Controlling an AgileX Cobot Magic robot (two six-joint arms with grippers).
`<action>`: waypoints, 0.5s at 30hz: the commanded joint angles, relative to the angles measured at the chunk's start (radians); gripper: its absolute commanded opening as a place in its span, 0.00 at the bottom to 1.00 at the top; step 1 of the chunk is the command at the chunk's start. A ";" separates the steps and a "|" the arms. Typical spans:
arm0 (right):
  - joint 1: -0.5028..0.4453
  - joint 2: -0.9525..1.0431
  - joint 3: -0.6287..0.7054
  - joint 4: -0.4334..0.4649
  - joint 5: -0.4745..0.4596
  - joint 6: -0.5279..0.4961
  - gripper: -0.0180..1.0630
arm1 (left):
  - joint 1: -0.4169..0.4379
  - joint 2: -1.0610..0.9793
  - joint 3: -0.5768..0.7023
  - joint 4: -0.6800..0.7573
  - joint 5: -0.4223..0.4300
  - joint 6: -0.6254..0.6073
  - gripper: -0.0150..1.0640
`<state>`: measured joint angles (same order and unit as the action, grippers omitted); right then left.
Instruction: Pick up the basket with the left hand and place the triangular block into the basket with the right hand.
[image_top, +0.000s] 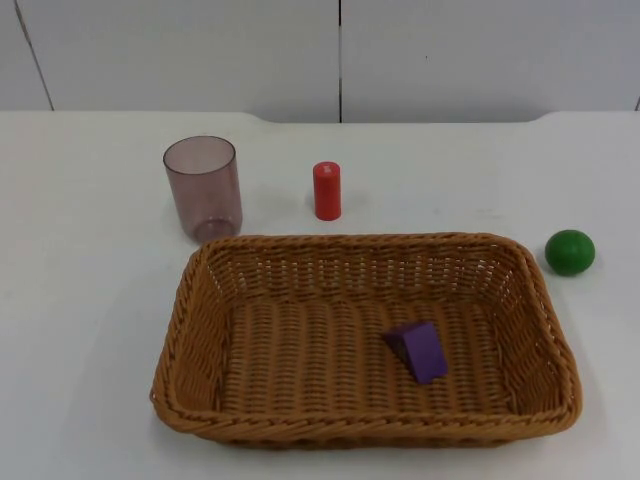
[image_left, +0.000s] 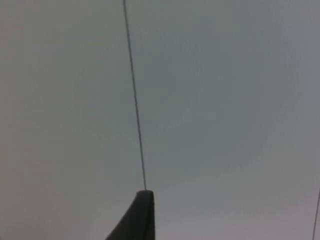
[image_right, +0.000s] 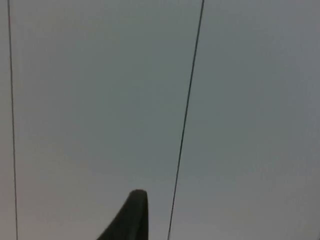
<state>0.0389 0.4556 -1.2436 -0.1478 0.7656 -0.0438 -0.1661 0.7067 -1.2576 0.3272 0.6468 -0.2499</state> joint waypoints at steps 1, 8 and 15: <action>-0.005 -0.065 0.008 -0.005 0.038 -0.006 0.92 | 0.004 -0.076 -0.005 -0.013 0.075 0.014 0.99; -0.056 -0.249 0.006 0.132 0.129 -0.178 0.92 | 0.006 -0.275 -0.005 -0.144 0.169 0.141 0.99; -0.177 -0.361 -0.029 0.262 0.137 -0.239 0.92 | 0.126 -0.450 -0.005 -0.182 0.217 0.272 0.99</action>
<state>-0.1108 0.1138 -1.2546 0.0562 0.8973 -0.2551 -0.0772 0.3081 -1.2606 0.1804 0.8615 -0.0517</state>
